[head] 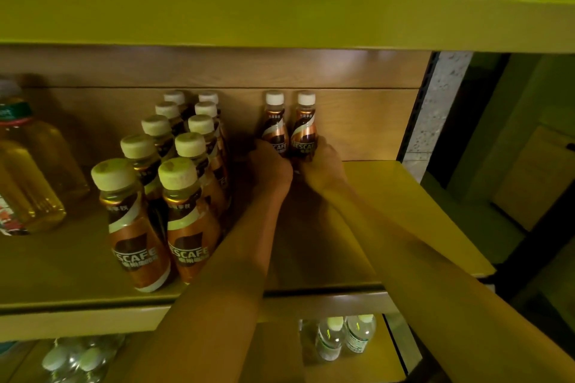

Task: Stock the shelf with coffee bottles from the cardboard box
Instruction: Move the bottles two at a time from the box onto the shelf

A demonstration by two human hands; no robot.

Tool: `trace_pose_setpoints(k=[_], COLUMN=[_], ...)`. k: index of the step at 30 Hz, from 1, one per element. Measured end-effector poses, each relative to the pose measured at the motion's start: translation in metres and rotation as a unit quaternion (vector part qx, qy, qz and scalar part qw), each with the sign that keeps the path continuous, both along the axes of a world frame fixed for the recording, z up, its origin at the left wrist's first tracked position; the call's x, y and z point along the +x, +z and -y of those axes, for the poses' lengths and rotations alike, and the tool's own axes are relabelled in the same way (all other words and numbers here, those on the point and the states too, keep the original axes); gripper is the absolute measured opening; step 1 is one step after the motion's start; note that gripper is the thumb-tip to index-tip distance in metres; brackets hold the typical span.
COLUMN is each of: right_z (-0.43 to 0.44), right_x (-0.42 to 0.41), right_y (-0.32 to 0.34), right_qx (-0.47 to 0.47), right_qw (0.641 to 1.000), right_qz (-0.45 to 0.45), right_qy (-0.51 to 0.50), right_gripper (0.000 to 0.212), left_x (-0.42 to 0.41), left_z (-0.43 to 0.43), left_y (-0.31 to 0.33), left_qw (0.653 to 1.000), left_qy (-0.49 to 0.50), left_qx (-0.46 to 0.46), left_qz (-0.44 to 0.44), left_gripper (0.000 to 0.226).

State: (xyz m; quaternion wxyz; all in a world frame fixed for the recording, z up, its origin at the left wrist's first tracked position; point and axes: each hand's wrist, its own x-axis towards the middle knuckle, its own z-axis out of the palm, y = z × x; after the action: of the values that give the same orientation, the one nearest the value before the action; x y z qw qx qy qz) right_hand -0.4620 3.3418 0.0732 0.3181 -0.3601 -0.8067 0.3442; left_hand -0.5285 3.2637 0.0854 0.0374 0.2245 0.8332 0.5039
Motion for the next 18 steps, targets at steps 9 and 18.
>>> trace_pose_setpoints(k=[9, 18], right_z=[0.031, 0.110], right_x=[0.057, 0.154], right_y=[0.014, 0.019], right_qx=[0.161, 0.188], right_qw=[0.967, 0.964], right_qz=[0.198, 0.187], right_qy=[-0.014, -0.031], right_gripper=[0.047, 0.034], left_x=[0.041, 0.120], left_z=[0.040, 0.127], left_y=[0.009, 0.006], left_qw=[0.991, 0.940], left_qy=[-0.065, -0.120], left_qx=[-0.093, -0.220], left_qz=[-0.077, -0.229], left_gripper=[0.055, 0.048])
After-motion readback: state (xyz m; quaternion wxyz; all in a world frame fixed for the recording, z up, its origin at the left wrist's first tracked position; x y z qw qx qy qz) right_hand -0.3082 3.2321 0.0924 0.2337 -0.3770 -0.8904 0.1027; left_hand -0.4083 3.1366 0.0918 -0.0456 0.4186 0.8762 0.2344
